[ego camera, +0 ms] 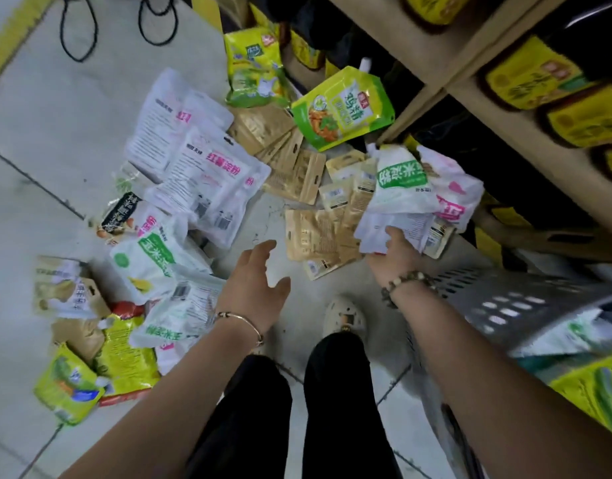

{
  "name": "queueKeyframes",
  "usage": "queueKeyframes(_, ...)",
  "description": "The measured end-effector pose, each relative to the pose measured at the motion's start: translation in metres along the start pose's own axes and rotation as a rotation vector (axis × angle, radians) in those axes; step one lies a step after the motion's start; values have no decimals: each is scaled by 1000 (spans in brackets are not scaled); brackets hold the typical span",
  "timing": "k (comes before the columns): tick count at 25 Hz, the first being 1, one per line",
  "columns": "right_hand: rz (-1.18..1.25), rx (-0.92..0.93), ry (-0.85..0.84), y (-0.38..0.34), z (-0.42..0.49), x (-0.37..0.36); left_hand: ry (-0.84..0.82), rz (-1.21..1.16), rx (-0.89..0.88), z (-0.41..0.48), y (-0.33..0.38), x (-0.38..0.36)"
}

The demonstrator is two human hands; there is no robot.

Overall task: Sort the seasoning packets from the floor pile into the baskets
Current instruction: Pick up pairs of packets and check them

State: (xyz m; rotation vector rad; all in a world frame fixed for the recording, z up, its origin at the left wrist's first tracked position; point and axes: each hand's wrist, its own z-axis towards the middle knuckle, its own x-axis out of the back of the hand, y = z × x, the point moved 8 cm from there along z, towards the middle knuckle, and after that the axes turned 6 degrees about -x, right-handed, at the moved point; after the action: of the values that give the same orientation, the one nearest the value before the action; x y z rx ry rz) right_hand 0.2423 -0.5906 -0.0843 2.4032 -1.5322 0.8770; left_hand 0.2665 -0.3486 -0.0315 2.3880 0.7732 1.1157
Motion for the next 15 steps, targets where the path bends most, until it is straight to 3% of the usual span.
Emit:
queueKeyframes(4, -560, 215, -41, -17, 58, -48, -46, -25, 64, 41, -28, -50)
queueKeyframes(10, -791, 622, -92, -82, 119, -138, -87, -124, 149, 93, -91, -114)
queueKeyframes(15, -1036, 676, 139, -101, 159, -161, -47, -174, 210, 108, -142, -137)
